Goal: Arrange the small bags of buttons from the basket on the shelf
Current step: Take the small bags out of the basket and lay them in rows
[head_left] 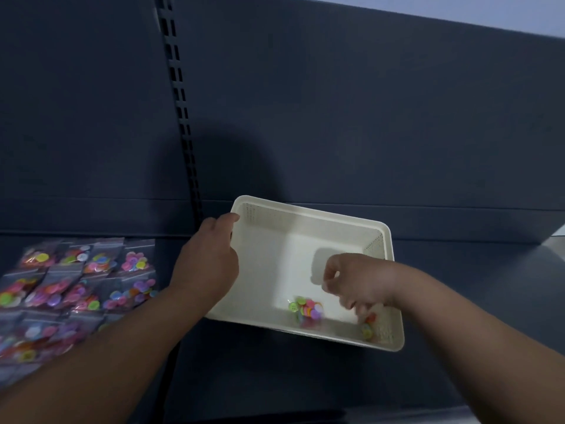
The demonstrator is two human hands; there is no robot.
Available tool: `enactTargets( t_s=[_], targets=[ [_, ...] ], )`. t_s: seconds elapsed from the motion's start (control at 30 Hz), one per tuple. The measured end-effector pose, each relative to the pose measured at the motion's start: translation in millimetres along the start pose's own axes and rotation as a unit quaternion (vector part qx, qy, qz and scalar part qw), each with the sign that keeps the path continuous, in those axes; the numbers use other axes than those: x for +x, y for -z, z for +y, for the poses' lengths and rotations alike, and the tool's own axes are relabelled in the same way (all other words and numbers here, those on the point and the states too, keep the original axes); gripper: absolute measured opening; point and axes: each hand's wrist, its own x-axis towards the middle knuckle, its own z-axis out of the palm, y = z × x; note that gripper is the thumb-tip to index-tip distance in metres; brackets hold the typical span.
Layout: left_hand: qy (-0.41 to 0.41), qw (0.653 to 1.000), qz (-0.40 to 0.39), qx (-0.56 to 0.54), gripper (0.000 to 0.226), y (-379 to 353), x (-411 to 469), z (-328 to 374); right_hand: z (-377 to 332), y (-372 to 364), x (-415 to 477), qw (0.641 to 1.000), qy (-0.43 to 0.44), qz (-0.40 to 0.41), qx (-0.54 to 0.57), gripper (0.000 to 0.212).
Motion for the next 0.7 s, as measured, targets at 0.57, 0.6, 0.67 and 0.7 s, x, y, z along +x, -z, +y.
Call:
enactTargets(
  t_s=[0.57, 0.6, 0.67, 0.7],
  targets=[
    [-0.148, 0.891, -0.424, 0.072, 0.043, -34.0, 4.3, 49.2, 28.7, 7.1, 19.0, 0.868, 0.116, -0.014, -0.483, 0.051],
    [-0.15, 0.879, -0.448, 0.067, 0.043, -41.9, 5.9, 48.5, 32.2, 6.7, 18.7, 0.861, 0.126, -0.017, -0.492, 0.048],
    [-0.154, 0.865, -0.472, 0.078, 0.048, -55.1, 10.6, 40.4, 40.2, 4.9, 20.5, 0.855, 0.134, -0.012, -0.501, 0.041],
    [-0.159, 0.859, -0.478, 0.09, 0.048, -59.0, 11.4, 37.0, 43.6, 3.6, 21.8, 0.856, 0.136, -0.007, -0.498, 0.038]
  ],
)
